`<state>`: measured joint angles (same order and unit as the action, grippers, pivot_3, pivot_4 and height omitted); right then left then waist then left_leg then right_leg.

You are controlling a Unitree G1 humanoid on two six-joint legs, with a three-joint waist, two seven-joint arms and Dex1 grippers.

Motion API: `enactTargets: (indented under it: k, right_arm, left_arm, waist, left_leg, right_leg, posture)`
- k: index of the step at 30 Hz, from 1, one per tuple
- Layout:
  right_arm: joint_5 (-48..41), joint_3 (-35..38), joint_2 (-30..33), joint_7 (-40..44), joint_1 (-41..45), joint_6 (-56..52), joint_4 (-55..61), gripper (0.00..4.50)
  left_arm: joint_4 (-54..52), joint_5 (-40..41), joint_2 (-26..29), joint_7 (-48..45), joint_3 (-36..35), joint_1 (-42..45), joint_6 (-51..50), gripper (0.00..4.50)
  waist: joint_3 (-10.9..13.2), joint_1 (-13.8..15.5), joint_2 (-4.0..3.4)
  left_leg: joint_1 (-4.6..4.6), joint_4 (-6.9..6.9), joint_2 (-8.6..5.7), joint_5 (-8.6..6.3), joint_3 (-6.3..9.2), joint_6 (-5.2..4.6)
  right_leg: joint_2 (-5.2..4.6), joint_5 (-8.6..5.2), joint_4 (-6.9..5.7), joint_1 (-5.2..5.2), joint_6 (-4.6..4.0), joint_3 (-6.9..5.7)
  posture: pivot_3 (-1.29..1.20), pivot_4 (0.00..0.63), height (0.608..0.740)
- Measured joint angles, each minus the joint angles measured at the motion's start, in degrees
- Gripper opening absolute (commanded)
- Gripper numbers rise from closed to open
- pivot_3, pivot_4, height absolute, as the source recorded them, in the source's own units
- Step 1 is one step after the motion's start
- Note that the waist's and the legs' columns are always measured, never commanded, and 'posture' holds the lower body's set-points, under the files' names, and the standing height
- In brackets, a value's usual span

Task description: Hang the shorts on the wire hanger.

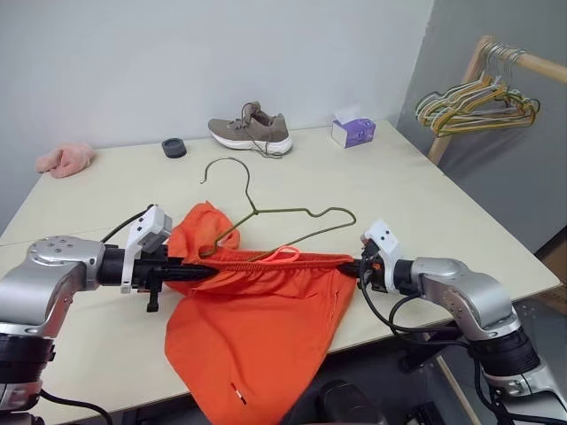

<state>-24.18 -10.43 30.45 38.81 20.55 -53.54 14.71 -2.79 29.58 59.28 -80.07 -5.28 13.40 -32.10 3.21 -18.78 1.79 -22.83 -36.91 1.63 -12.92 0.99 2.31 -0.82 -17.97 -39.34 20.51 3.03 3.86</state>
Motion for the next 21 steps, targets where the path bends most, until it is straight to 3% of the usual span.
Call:
enactTargets:
  k: [21]
  right_arm:
    - [-4.3, 0.4, 5.0, 1.1, 0.2, -1.8, 4.3, 0.02]
  left_arm:
    - [5.3, -7.7, 4.4, -4.6, 5.0, -0.8, 13.2, 0.00]
  waist:
    - [0.0, 0.0, -0.01]
  left_leg:
    - [-0.04, 0.08, 0.03, 0.00, -0.06, 0.00]
  right_leg:
    - [-0.01, 0.00, 0.23, 0.00, 0.00, 0.05]
  posture:
    - [-0.31, 0.000, 0.740]
